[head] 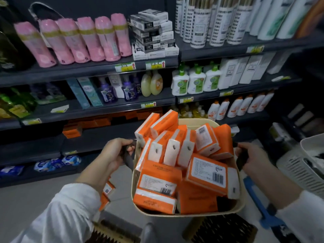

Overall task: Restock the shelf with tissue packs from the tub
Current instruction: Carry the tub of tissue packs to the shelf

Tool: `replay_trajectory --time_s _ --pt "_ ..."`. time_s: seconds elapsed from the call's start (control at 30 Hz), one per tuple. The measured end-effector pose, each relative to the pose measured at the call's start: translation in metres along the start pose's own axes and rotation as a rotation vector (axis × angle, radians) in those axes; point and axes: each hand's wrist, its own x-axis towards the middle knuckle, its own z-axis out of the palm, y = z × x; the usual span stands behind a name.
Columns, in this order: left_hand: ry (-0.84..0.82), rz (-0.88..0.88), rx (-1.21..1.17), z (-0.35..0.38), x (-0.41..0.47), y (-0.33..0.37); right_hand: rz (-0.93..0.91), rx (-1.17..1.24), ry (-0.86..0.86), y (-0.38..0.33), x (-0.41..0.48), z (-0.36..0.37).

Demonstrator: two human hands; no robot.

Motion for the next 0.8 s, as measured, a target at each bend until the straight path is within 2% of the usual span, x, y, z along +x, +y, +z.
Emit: replay_trajectory --time_s 0.27,0.43,0.6,0.8 --pt "-0.214 0.007 0.133 0.028 0.068 0.057 -0.021 0.137 0.073 -0.012 0.032 0.024" --pt "-0.263 -0.065 0.124 0.047 0.098 0.089 -0.053 0.222 0.092 -0.022 0.029 0.04" --pt "-0.344 0.021 0.192 0.073 0.121 0.111 -0.083 0.255 0.208 -0.036 0.044 0.046" --pt "-0.375 -0.025 0.211 0.113 0.15 0.121 -0.087 0.313 0.296 -0.052 0.072 0.038"
